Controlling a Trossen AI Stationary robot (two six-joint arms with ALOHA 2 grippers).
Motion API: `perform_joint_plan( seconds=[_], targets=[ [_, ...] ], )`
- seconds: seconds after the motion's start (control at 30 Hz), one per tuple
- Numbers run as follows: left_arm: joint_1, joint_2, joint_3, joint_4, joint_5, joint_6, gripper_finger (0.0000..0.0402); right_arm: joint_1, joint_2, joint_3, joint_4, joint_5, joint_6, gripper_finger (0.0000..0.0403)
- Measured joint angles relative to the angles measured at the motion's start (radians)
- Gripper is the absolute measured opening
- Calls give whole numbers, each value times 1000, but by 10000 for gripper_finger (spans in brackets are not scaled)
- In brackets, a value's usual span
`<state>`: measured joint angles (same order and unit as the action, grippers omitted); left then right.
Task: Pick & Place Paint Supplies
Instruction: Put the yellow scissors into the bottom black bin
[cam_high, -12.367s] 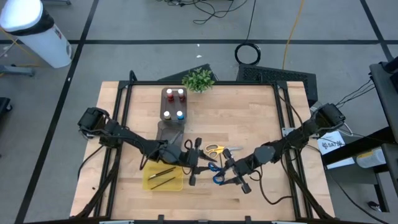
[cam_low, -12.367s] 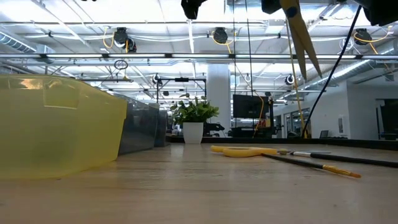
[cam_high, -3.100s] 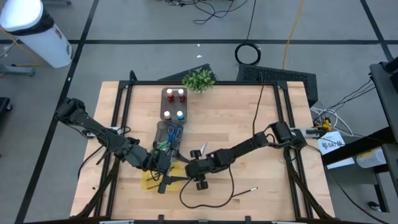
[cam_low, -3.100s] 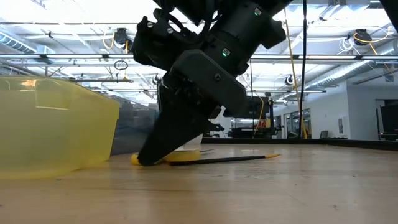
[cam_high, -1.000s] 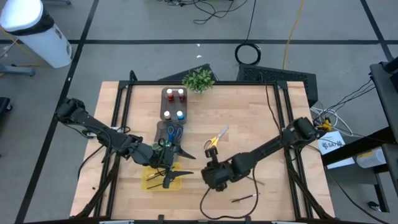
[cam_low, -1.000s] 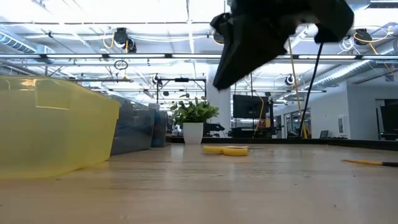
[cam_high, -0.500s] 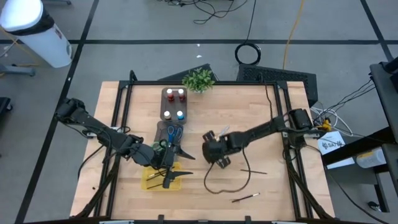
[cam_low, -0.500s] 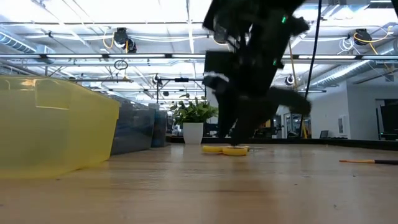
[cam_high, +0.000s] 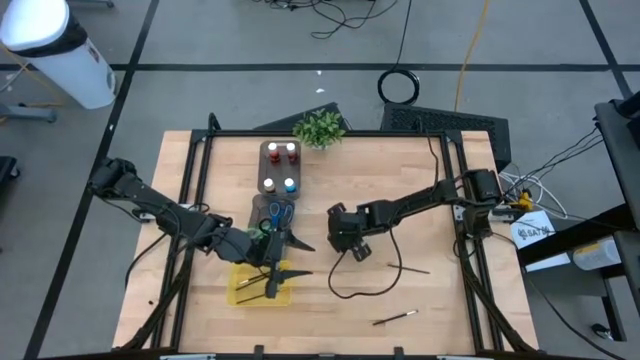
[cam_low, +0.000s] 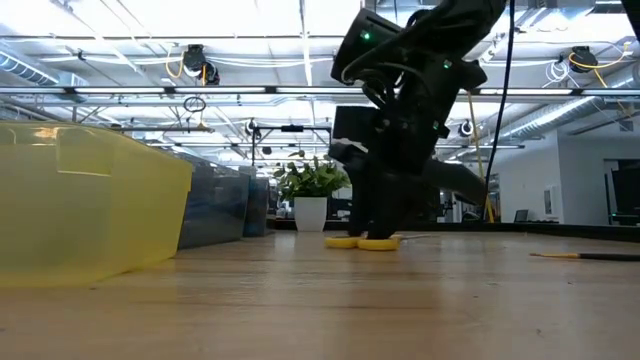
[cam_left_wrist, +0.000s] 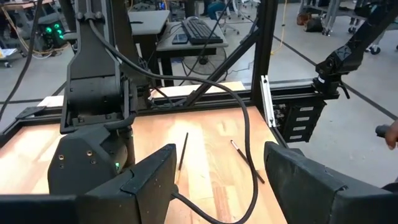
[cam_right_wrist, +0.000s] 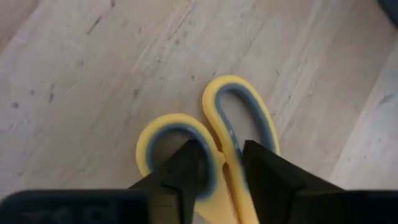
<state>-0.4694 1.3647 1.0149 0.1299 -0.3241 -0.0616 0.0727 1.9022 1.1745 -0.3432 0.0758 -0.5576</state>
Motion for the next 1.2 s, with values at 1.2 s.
perform_joint_plan(
  seconds=[1.2],
  targets=[
    [3, 5, 0, -60, 0, -33, 253, -20, -421, -189, -64, 77, 295, 10]
  ],
)
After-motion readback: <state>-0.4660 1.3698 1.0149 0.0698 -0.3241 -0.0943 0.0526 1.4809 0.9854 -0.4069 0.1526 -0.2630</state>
